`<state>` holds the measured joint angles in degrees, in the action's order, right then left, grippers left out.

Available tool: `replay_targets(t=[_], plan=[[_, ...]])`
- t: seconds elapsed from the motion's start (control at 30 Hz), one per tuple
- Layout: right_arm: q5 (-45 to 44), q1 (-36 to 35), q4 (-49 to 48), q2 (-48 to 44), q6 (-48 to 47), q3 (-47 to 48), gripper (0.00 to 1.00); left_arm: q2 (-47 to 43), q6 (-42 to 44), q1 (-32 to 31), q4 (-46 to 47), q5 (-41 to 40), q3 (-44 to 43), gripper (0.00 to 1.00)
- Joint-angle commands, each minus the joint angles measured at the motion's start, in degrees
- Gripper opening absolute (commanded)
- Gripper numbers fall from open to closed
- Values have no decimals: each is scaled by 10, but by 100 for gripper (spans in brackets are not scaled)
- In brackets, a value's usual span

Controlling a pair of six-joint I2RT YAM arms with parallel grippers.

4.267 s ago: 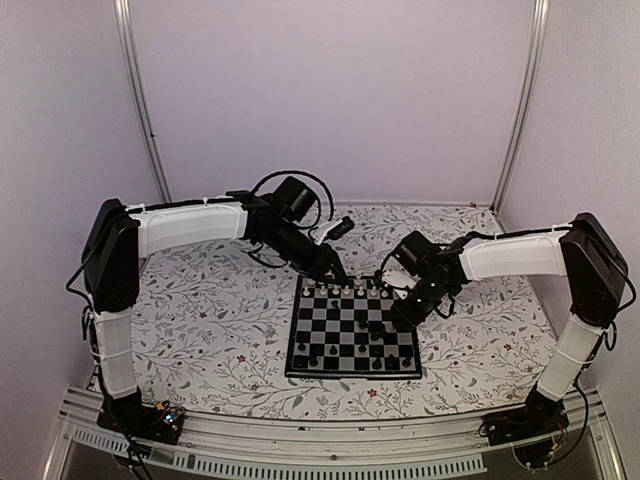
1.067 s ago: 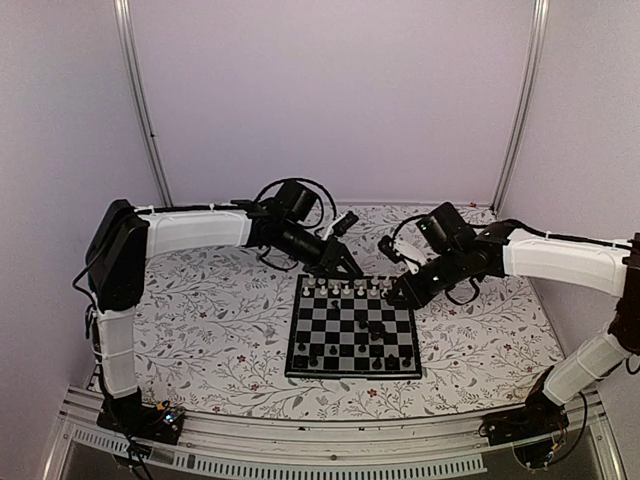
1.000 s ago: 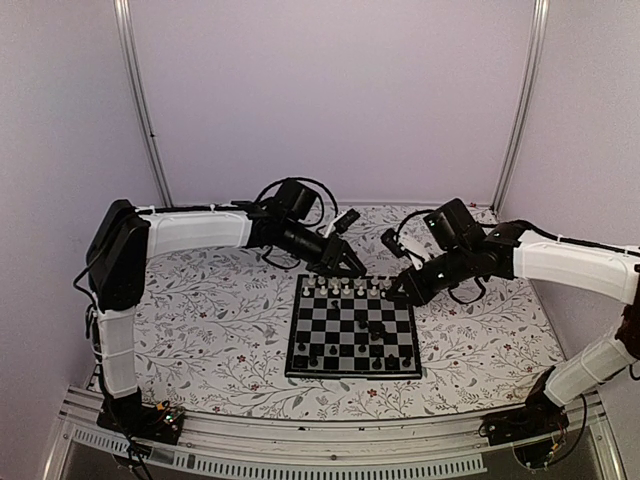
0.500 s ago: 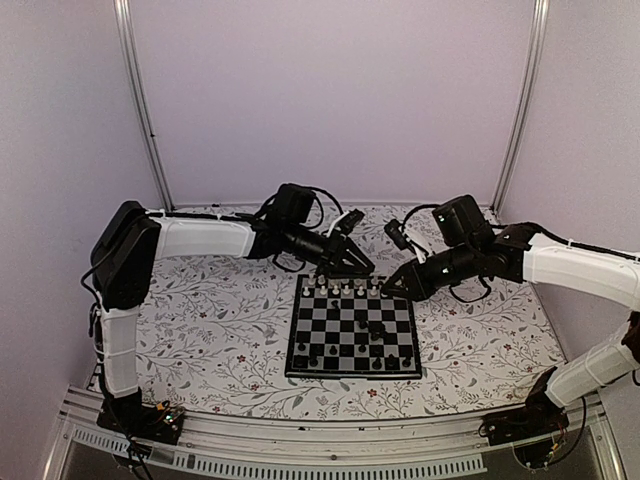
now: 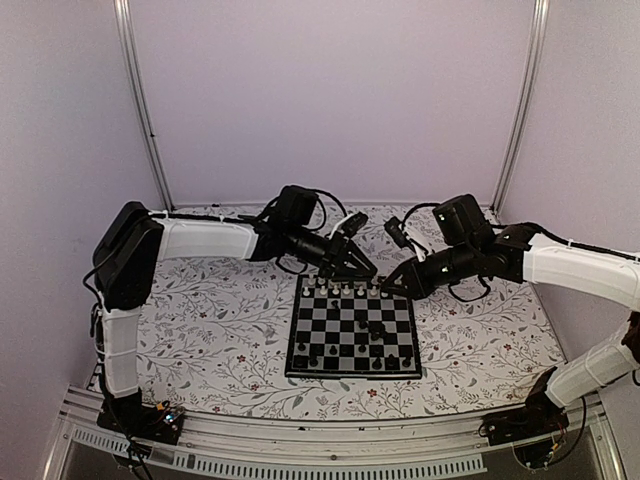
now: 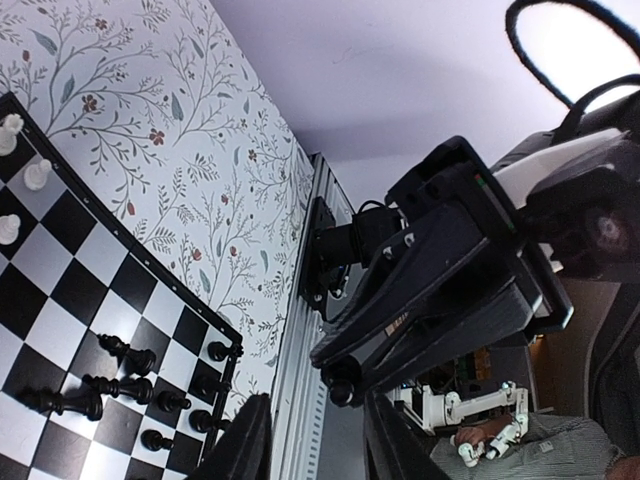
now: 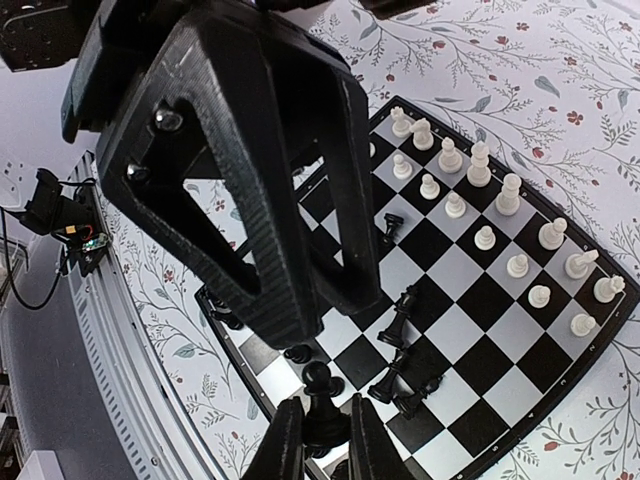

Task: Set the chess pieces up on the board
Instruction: Place the chess piece on the chessboard.

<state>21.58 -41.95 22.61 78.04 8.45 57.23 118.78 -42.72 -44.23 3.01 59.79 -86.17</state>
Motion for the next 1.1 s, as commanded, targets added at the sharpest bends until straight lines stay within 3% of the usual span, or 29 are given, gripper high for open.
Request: replay_targets(t=[0.0, 0.13, 0.3, 0.53, 0.83, 0.97, 1.07], plan=[[2, -1, -17, -17, 8, -1, 10, 17, 5, -16, 7, 15, -16, 34], [1, -1, -19, -15, 9, 3, 11, 23, 17, -24, -12, 16, -32, 31], [0, -1, -18, -15, 8, 1, 11, 25, 16, -25, -12, 21, -30, 19], [9, -1, -20, -18, 9, -1, 13, 30, 13, -25, -2, 29, -34, 12], [-7, 2, 86, -77, 31, 13, 50, 37, 64, -27, -74, -42, -62, 10], [-27, 6, 152, -140, 54, 10, 55, 52, 128, -40, -149, -84, -106, 10], [-102, 10, 180, -202, 82, -1, 64, 70, 188, -59, -219, -129, -154, 11]])
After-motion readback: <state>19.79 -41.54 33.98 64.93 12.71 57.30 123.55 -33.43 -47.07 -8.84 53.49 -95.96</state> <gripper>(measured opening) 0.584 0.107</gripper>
